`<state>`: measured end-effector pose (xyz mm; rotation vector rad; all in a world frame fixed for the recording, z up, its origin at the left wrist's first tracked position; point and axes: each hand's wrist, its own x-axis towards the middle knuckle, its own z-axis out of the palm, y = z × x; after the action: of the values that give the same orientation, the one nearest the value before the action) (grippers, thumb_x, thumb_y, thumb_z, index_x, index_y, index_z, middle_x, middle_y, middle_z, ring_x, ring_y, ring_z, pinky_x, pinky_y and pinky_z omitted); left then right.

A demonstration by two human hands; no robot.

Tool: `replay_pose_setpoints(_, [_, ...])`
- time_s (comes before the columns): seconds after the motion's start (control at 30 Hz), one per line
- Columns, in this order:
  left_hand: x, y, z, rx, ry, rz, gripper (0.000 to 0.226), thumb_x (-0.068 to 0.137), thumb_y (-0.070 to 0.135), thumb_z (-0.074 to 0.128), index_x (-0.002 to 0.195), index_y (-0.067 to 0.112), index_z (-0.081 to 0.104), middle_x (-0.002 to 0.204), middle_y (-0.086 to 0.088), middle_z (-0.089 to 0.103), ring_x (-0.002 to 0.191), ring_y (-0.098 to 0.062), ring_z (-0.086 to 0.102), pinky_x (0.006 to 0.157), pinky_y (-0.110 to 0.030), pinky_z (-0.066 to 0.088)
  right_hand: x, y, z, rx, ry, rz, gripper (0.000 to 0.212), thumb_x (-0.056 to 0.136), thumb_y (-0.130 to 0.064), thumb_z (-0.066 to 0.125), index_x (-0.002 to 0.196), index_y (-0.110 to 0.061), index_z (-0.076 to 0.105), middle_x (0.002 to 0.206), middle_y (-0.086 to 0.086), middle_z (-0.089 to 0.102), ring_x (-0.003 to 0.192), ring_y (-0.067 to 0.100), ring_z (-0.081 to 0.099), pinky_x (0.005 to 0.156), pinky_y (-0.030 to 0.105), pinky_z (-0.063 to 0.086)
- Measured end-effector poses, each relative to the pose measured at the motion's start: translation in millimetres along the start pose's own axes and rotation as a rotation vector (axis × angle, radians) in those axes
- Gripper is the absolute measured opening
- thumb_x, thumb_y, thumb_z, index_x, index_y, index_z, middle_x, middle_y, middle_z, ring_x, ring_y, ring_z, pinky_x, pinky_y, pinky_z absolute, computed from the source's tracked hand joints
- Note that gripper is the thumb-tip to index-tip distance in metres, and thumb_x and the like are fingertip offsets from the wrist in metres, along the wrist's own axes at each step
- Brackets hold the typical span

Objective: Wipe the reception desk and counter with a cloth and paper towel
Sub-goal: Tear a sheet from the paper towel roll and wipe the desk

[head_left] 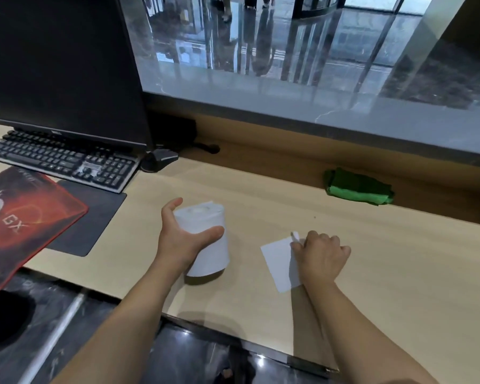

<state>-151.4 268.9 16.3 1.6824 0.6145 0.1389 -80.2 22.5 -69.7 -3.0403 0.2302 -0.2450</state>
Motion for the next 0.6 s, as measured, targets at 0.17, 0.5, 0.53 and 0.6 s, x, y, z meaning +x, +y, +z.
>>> replay_pose_setpoints(0.17, [0,7,4,-0.005,-0.030,0.001,0.107,0.049,0.033,0.088,0.137,0.038,0.027,0.129,0.001,0.043,0.113,-0.023,0.051,0.092,-0.042,0.049,18,-5,-14,0.190,-0.328,0.344,0.058,0.071,-0.077,0.054,0.089,-0.022,0.059,0.089,0.000,0.065,0.100,0.024,0.051,0.076,0.037,0.026])
replay_pose_setpoints(0.5, [-4,19,18,0.032,-0.073,0.017,0.105,0.048,0.038,0.084,0.137,0.039,0.027,0.128,0.002,0.042,0.114,-0.023,0.050,0.093,-0.043,0.050,11,13,-20,0.037,-0.069,0.169,0.008,0.083,-0.016,0.065,0.091,-0.017,0.062,0.097,0.009,0.058,0.096,0.030,0.047,0.074,0.035,0.025])
replay_pose_setpoints(0.53, [-5,19,19,0.033,-0.071,0.017,0.105,0.048,0.038,0.084,0.137,0.039,0.027,0.128,0.002,0.042,0.114,-0.023,0.050,0.093,-0.043,0.049,8,14,-17,0.008,-0.057,0.118,0.010,0.077,-0.012,0.069,0.085,-0.015,0.063,0.089,0.010,0.058,0.089,0.031,0.048,0.071,0.035,0.024])
replay_pose_setpoints(0.6, [-5,19,21,0.037,-0.067,0.018,0.105,0.049,0.038,0.084,0.136,0.040,0.027,0.128,0.002,0.043,0.114,-0.023,0.050,0.093,-0.044,0.050,0,15,-12,0.026,-0.038,0.043,0.014,0.069,-0.011,0.077,0.077,-0.011,0.065,0.078,0.012,0.058,0.079,0.032,0.051,0.067,0.034,0.027])
